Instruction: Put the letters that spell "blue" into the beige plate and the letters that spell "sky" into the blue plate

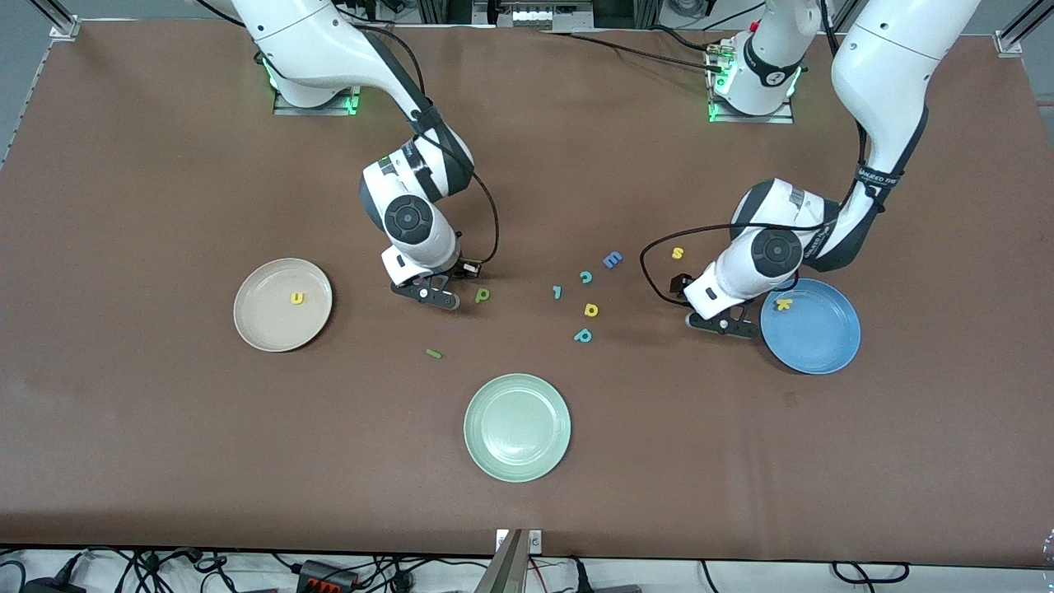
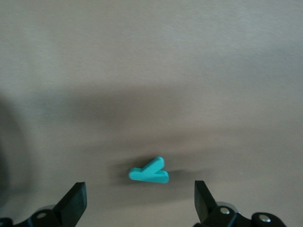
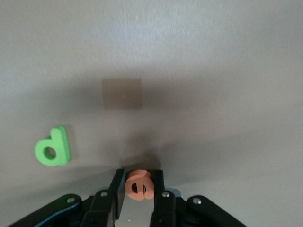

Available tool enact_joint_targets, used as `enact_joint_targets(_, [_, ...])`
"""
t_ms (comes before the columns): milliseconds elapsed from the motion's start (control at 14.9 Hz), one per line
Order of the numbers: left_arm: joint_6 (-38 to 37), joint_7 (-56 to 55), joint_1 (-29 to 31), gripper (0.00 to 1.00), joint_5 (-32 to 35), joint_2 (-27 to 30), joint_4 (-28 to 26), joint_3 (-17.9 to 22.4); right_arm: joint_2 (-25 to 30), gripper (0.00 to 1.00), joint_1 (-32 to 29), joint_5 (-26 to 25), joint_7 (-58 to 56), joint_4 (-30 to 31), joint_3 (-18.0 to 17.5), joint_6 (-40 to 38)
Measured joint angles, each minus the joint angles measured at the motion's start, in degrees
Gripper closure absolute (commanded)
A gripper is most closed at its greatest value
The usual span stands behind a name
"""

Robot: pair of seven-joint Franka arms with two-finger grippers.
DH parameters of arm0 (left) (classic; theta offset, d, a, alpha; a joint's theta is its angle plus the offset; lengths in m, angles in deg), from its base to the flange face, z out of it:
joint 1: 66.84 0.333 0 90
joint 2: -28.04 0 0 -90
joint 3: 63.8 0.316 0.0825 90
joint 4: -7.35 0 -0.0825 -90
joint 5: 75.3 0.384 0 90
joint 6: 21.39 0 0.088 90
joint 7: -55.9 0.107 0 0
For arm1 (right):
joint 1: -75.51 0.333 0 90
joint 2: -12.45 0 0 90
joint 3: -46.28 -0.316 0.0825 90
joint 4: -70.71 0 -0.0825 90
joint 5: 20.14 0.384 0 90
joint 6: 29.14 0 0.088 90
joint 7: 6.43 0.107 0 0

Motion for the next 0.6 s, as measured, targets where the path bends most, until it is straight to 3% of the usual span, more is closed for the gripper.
enact_joint_targets(201, [0.82, -2.64, -0.04, 0.1, 3.08, -0.24, -0.27, 0.02, 2.43, 0.87, -1.7, -0.02, -3.91, -0.59, 2.72, -0.73])
enact_joint_targets(403, [2.19, -2.68, 0.09, 0.16, 3.15, -1.14, -0.3, 0.04, 5.3, 0.87, -8.06, -0.1, -16.81, -0.57, 7.74, -6.9])
enact_joint_targets(604, [2.54, -2.68, 0.05, 0.38, 3.19, -1.54, -0.3, 0.02, 6.55, 0.86, -12.43, -0.11, -29.28, -0.5, 13.69, -13.76])
